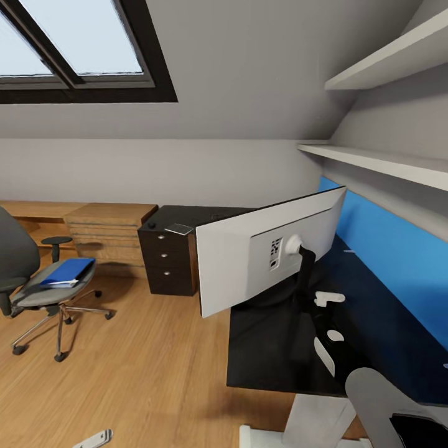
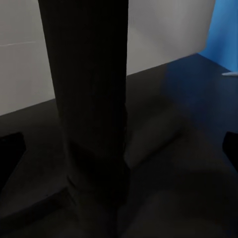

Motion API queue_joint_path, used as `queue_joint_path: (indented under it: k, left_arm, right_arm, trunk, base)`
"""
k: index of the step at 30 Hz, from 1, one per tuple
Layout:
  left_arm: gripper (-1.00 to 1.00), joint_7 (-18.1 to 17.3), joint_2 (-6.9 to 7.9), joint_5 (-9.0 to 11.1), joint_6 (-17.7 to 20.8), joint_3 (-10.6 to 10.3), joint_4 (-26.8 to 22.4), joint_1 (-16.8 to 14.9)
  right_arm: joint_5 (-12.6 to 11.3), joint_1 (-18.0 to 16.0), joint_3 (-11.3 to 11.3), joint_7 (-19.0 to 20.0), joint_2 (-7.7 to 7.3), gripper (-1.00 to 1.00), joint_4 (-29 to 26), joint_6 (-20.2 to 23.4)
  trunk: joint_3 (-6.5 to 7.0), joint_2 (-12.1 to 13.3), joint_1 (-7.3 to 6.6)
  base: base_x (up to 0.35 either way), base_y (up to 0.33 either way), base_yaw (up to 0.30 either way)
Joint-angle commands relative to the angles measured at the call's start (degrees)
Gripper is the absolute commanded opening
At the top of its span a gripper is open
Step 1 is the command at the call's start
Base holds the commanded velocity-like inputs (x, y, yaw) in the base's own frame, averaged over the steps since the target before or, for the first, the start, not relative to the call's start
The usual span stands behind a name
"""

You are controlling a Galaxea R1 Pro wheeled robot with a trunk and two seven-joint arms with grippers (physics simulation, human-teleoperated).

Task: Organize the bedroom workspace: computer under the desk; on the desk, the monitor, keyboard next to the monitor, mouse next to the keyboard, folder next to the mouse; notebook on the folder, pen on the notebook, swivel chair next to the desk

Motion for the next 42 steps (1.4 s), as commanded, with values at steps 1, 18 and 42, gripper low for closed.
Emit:
queue_joint_path:
  k: [1, 18, 42]
  left_arm:
    - [1.00, 0.50, 0.09, 0.36, 0.12, -0.59, -0.10, -0.05]
    - [1.00, 0.50, 0.09, 0.36, -2.32, -1.86, 1.35, -0.05]
    - [1.00, 0.50, 0.09, 0.43, -2.40, -1.86, 1.52, -0.08]
  right_arm:
    - [-0.01, -0.05, -0.06, -0.05, 0.01, 1.00, 0.05, -0.18]
    - [0.00, -0.05, -0.06, -0.05, 0.01, 1.00, -0.05, -0.15]
    - [0.07, -0.05, -0.06, -0.05, -0.08, -1.00, -0.02, -0.15]
  trunk:
    - [-0.06, -0.04, 0.01]
    - [-0.06, -0.04, 0.01]
    - [-0.06, -0.04, 0.01]
  base:
    - [0.033, 0.006, 0.000]
    - [0.087, 0.037, 0.000]
    - [0.054, -0.008, 0.000]
